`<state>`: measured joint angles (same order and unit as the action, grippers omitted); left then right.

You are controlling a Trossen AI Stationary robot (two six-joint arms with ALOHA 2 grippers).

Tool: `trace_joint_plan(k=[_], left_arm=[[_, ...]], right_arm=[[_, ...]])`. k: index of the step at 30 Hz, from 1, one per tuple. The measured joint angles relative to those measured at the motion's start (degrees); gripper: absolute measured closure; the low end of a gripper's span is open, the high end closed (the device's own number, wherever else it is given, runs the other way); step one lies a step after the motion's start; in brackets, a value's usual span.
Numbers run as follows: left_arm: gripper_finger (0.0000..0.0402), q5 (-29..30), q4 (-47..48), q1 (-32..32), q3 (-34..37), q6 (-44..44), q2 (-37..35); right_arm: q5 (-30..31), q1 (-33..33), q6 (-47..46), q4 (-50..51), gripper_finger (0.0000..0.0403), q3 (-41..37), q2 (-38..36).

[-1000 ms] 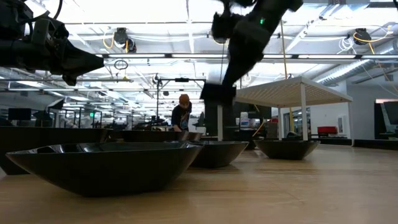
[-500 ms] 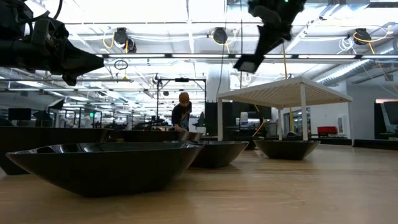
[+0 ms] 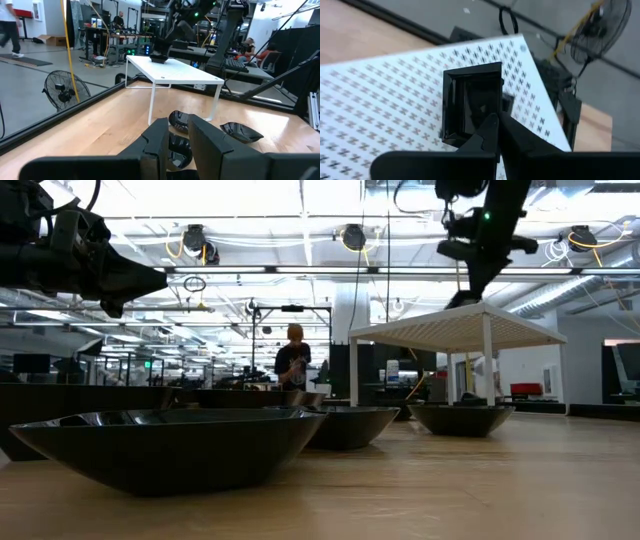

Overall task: Pick & Place Mini shaped plates
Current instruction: Stack the black square plate on top of the black square plates on the shelf, then put the black distorted square plate on the shelf

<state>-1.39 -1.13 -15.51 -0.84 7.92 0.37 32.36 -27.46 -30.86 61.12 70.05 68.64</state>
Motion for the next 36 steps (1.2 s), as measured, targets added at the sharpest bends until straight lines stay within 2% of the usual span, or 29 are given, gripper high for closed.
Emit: trace_joint_plan(k=[6,12,25,30,33,36], left_arm=[[0.0325,0.0,0.0,0.0,0.0,0.0,0.0],[0.0325,0.0,0.0,0.0,0.0,0.0,0.0],[0.0325,0.0,0.0,0.0,0.0,0.0,0.0],[0.0325,0.0,0.0,0.0,0.0,0.0,0.0],[0.0325,0.0,0.0,0.0,0.0,0.0,0.0],[0.0325,0.0,0.0,0.0,0.0,0.0,0.0]], right_arm=[[-3.9,-3.1,0.3,-0.1,0.0403,-1.9,0.0],[-4.1,-3.3,1.4,-0.7,0.0398,-2.4,0.0],[-4.1,-3.3,1.5,-0.9,0.0329,-2.5,0.0],[-4.3,-3.1,2.1,-1.4,0.0316,-2.5,-0.6],[-8.1,-1.8,3.7,-4.3,0.0314,-2.5,-1.9],[-15.3,2.2,5.7,-10.7,0.0317,-2.6,-3.8]])
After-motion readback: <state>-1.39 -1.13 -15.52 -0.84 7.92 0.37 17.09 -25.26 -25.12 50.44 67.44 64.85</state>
